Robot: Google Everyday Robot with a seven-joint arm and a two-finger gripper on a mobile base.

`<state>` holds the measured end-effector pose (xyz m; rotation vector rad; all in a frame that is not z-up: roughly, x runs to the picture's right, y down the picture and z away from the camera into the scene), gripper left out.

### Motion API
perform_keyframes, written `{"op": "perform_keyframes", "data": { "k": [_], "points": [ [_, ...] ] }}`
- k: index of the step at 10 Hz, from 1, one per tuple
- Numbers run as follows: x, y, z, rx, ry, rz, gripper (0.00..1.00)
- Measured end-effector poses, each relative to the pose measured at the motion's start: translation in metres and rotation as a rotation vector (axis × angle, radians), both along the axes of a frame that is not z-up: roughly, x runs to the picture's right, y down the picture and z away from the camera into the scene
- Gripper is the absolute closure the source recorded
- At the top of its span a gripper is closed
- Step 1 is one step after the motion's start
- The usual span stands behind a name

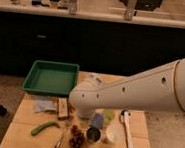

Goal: Place sponge in paper cup

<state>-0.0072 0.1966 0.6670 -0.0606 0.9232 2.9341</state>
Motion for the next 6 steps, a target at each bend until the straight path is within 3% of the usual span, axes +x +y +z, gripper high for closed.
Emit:
{"op": "perform_keyframes", "data": {
  "k": [6],
  "points": [
    [0.01, -0.003, 0.001, -0.002, 0.03, 0.023, 0.87]
  ]
}}
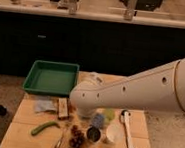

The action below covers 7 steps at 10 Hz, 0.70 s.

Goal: Place sponge in paper cup

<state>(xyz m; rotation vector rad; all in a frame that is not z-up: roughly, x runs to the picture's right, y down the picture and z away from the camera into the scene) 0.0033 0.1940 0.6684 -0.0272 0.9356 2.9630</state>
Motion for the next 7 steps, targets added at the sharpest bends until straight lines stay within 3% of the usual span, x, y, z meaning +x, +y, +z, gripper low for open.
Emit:
{"op": "perform_keyframes", "data": {
  "k": [4, 7],
  "points": [
    [0.056, 0.003, -0.001, -0.015, 0.07, 0.068, 0.87],
    [0.071, 0.017, -0.002, -0.036, 0.099, 0.097, 0.87]
  ]
}}
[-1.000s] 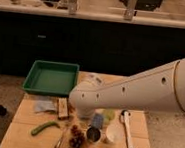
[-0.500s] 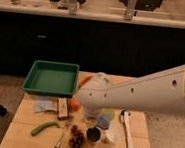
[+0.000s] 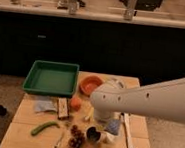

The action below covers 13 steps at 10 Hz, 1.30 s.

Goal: Place sponge in paper cup

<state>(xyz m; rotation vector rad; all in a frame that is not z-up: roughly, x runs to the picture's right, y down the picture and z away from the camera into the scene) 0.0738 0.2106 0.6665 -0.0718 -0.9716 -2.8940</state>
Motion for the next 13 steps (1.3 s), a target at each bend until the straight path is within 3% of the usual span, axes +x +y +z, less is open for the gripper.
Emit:
{"op": "perform_keyframes", "data": {
  "k": [5, 13],
  "points": [
    [0.002, 0.02, 0.001, -0.032, 0.006, 0.011, 0.87],
    [0.019, 0.021, 0.014, -0.055, -0.003, 0.042, 0.87]
  ]
}}
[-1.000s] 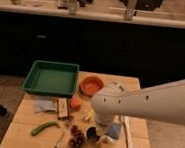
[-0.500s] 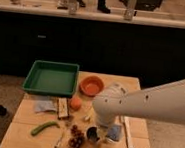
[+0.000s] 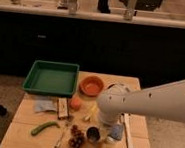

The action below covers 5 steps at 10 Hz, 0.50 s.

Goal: Place sponge in paper cup

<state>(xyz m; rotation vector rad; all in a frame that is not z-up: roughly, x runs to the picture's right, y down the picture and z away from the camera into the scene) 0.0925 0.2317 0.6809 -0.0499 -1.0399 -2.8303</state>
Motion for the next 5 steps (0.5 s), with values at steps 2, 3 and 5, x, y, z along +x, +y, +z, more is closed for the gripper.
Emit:
{"op": "perform_keyframes", "data": {
  "k": [2, 3, 5],
  "points": [
    [0.006, 0.001, 0.002, -0.003, 0.001, 0.013, 0.87],
    [0.009, 0.001, 0.003, -0.005, 0.001, 0.017, 0.87],
    [0.014, 0.003, 0.003, -0.009, 0.003, 0.027, 0.87]
  ]
}}
